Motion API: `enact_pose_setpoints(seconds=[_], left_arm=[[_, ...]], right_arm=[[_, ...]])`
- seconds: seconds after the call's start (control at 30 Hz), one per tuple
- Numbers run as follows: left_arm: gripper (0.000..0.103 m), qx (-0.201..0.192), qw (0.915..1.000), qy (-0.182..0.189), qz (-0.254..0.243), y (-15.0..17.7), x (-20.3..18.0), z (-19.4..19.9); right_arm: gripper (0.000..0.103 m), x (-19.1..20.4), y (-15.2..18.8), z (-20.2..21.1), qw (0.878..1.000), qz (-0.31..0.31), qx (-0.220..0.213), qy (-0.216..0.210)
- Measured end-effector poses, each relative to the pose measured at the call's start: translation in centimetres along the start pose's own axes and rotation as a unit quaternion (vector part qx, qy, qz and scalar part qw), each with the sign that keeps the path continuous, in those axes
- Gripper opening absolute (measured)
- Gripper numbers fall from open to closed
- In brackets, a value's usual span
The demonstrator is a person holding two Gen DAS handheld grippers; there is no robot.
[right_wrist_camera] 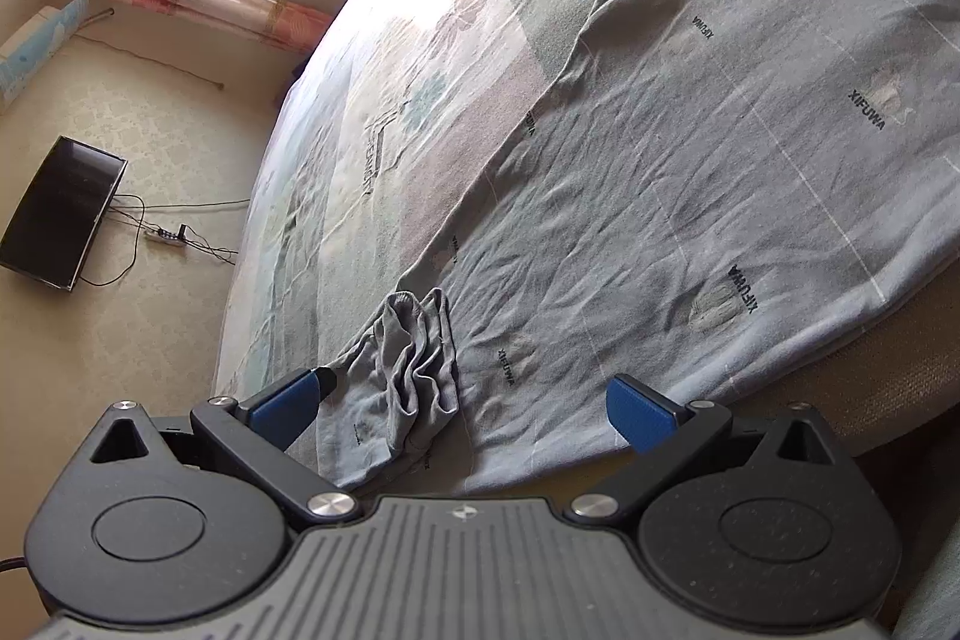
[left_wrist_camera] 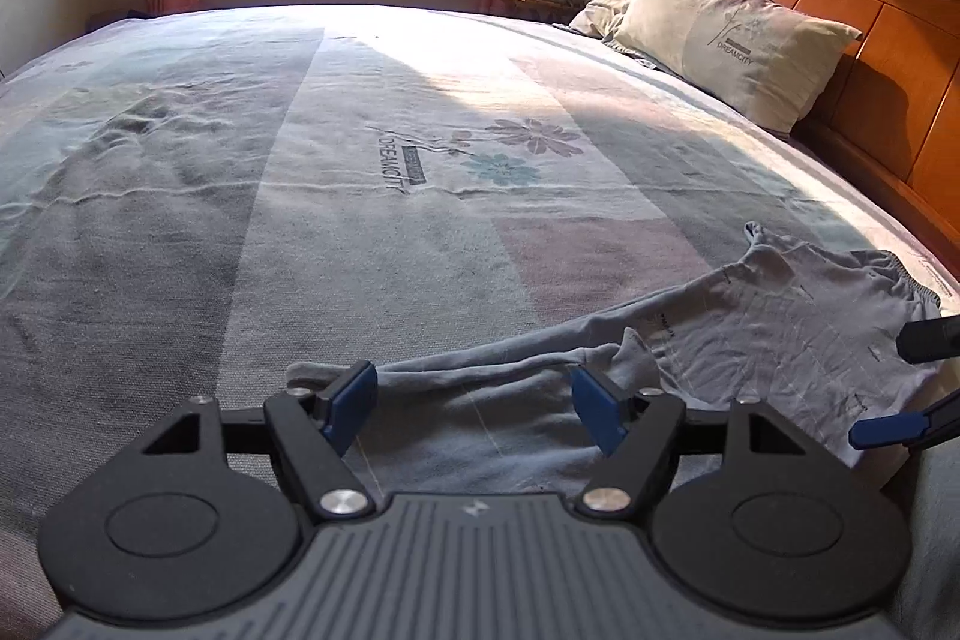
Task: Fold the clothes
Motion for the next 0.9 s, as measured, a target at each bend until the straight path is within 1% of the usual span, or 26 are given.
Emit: enact_pose_setpoints(seconds=[0.07, 0.1, 0.13, 0.2, 0.23, 0.27, 0.3, 0.53, 0.63, 0.8, 0.87, 0.9], left_arm=[[0.076, 0.02, 0.9997, -0.012, 0.012, 1.3, 1.0, -0.6], [0.074, 0.03, 0.9992, -0.019, 0.019, 2.0, 1.5, -0.9], [0.075, 0.025, 0.9994, -0.016, 0.02, 2.4, 1.4, -0.3], [0.075, 0.027, 0.9991, -0.011, 0.032, 2.8, 1.0, 1.0], [0.075, 0.02, 0.9994, 0.002, 0.03, 3.0, 0.5, 1.8], [0.075, 0.022, 0.9993, 0.007, 0.029, 3.2, 0.5, 2.1], [0.077, 0.024, 0.9992, 0.01, 0.03, 3.5, 0.5, 2.4], [0.077, 0.041, 0.9981, 0.033, 0.032, 5.0, 0.6, 4.0], [0.078, 0.048, 0.9974, 0.042, 0.033, 5.7, 0.6, 4.8], [0.078, 0.059, 0.996, 0.055, 0.038, 6.6, 1.1, 4.3], [0.078, 0.061, 0.9968, 0.048, 0.019, 5.7, 0.9, 4.5], [0.078, 0.05, 0.9976, 0.047, 0.01, 4.8, 0.8, 4.6]], right_arm=[[0.103, 0.5, 0.2, -0.1, 1.0, 0.006, 0.003, 0.0], [0.103, 0.8, 0.2, -0.1, 1.0, 0.01, 0.004, 0.0], [0.103, 1.1, 0.3, 0.0, 1.0, 0.014, 0.004, 0.0], [0.103, 1.5, 0.3, 0.3, 1.0, 0.021, 0.0, 0.0], [0.103, 1.6, 0.3, 0.4, 1.0, 0.022, -0.002, 0.002], [0.103, 1.7, 0.3, 0.5, 1.0, 0.023, -0.003, 0.003], [0.103, 1.9, 0.3, 0.5, 1.0, 0.024, -0.004, 0.004], [0.103, 3.6, 1.1, 0.5, 0.999, 0.044, 0.003, 0.004], [0.103, 3.6, 1.2, 0.5, 0.999, 0.039, 0.003, 0.007], [0.103, 4.0, 1.4, 0.4, 0.999, 0.045, 0.004, 0.01], [0.103, 4.0, 1.4, 0.3, 0.999, 0.046, 0.005, 0.012], [0.103, 4.0, 1.4, 0.3, 0.999, 0.046, 0.005, 0.013]])
Point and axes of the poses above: each gripper's, at about its wrist camera, not at the fingertips, and z roughly against the way its jaws point, x to its left, y to its underside, the point moved 7 cm from there along -z, roughly the way its jaws point, and after that the axes turned 11 degrees about z, right-handed, at the moved point
